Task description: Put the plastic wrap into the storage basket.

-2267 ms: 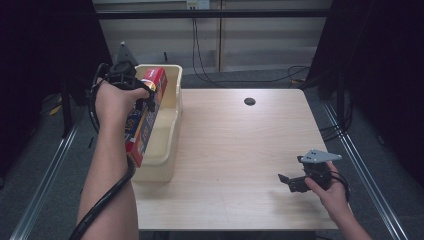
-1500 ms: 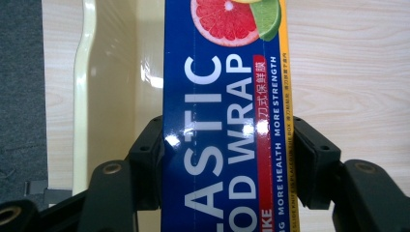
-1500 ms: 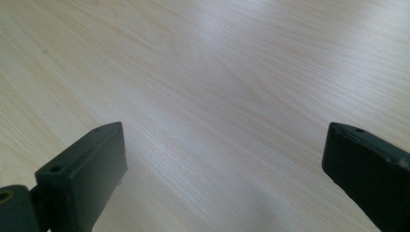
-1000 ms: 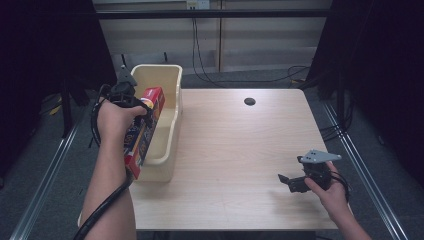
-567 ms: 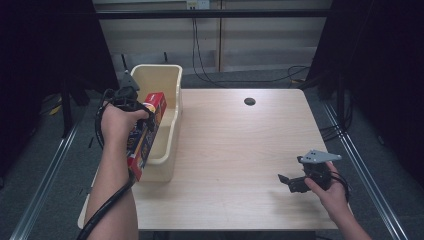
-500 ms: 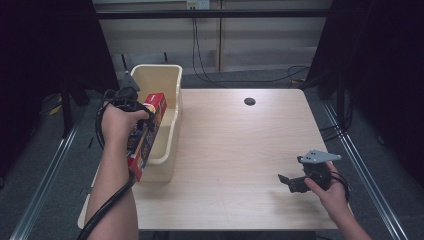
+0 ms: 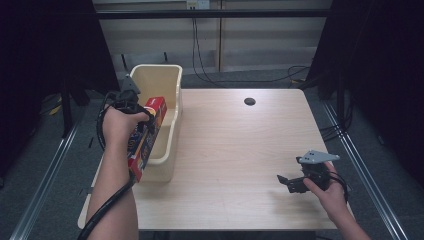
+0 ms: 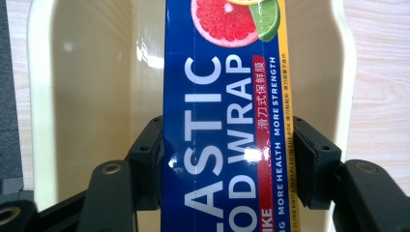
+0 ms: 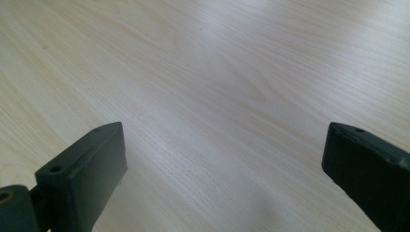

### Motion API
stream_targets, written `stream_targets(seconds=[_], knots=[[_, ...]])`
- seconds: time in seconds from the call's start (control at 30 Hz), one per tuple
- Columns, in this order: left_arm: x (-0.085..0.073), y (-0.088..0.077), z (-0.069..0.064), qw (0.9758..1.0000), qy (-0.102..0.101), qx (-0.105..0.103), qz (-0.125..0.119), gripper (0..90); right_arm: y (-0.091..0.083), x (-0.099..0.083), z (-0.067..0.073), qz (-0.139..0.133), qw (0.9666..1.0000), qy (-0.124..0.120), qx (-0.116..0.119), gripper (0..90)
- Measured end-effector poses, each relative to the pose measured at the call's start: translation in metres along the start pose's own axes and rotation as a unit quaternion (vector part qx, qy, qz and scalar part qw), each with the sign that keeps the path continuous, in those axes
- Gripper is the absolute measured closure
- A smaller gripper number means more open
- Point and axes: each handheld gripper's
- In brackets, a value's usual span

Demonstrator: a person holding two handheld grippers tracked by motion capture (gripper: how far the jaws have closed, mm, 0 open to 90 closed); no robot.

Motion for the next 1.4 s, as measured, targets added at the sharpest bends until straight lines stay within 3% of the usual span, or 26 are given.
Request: stream_targets(seconds=[0.27,0.37,1.4], knots=[[0.001,0.004,-0.001,0.9999,0.005,0.010,0.003,40.4,0.001,0.000,0.001,0.000,1.0000,-0.002,0.002,2.0],[0.002,0.006,-0.003,0.9999,-0.003,0.007,0.006,40.4,0.000,0.000,0.000,0.000,1.0000,-0.002,0.001,1.9],[0.006,0.019,-0.003,0.9997,-0.007,0.014,0.017,39.6,0.002,-0.001,0.001,0.004,1.0000,-0.005,0.005,1.9]])
Point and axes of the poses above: each handheld gripper's, and its own axes: y roughly forward along the jaws, x roughly out of its top, z roughly to its left, and after that the axes turned 2 degrees about -z, right-handed
